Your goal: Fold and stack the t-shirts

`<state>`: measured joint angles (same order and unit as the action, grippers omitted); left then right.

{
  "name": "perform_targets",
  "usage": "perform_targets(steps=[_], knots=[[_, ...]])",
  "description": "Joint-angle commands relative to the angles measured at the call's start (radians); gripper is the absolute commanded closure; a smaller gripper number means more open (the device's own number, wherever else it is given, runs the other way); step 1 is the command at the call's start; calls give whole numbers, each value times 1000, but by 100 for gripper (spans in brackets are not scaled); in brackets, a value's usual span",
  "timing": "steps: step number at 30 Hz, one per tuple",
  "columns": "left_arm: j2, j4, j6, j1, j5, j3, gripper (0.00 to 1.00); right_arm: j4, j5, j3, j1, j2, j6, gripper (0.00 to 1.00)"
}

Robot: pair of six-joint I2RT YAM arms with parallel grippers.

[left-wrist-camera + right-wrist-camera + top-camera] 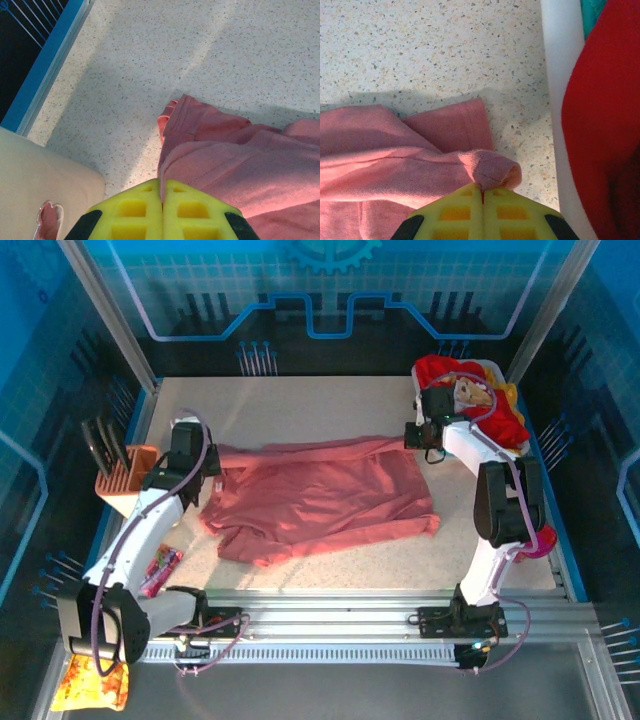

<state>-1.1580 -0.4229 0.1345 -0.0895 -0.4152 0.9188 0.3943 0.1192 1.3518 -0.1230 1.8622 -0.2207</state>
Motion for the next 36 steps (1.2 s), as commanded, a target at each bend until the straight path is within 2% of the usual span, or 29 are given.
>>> perform_targets(steps=[1, 6, 8, 11, 12, 13, 15, 16, 17, 18, 20, 21, 24, 27, 31, 36], knots=[[16, -36, 40, -11, -7, -26, 100, -9, 4, -25, 8, -33, -15, 100], [-20, -50, 50, -43, 11, -37, 98, 0, -8, -29, -10, -23, -12, 92], [-40, -67, 47, -59, -14, -33, 98, 16, 14, -22, -18, -14, -11, 92], [-63, -106, 42, -76, -76, -23, 91, 36, 48, -19, -21, -11, -26, 89], [-67, -120, 47, -79, -86, -19, 86, 42, 49, -19, -22, -13, -32, 79], [-73, -131, 52, -79, -87, -14, 76, 49, 49, -19, -24, -16, -37, 72], [-88, -153, 55, -82, -90, -2, 73, 51, 58, -28, -28, -28, -40, 69], [-98, -168, 58, -82, -89, 6, 64, 52, 60, -29, -33, -33, -41, 64], [-107, -183, 60, -82, -90, 15, 50, 50, 49, -33, -35, -41, -40, 56], [-120, -209, 73, -84, -99, 27, 40, 46, 45, -36, -41, -50, -37, 46], [-136, -242, 86, -85, -111, 43, 31, 46, 46, -36, -57, -66, -28, 43], [-138, -236, 85, -85, -104, 45, 28, 44, 50, -37, -66, -76, -26, 38], [-145, -194, 78, -85, -20, 73, 31, 45, 36, -31, -97, -93, -15, 14], [-190, -166, 62, -87, 105, 134, 37, 63, 61, -15, -134, -111, 6, 3], [-291, -155, 32, -98, 246, 204, 44, 63, -14, -28, -148, -153, 3, 0], [-400, -73, 56, -146, 286, 220, 46, 53, -93, -77, -150, -201, -37, 0]])
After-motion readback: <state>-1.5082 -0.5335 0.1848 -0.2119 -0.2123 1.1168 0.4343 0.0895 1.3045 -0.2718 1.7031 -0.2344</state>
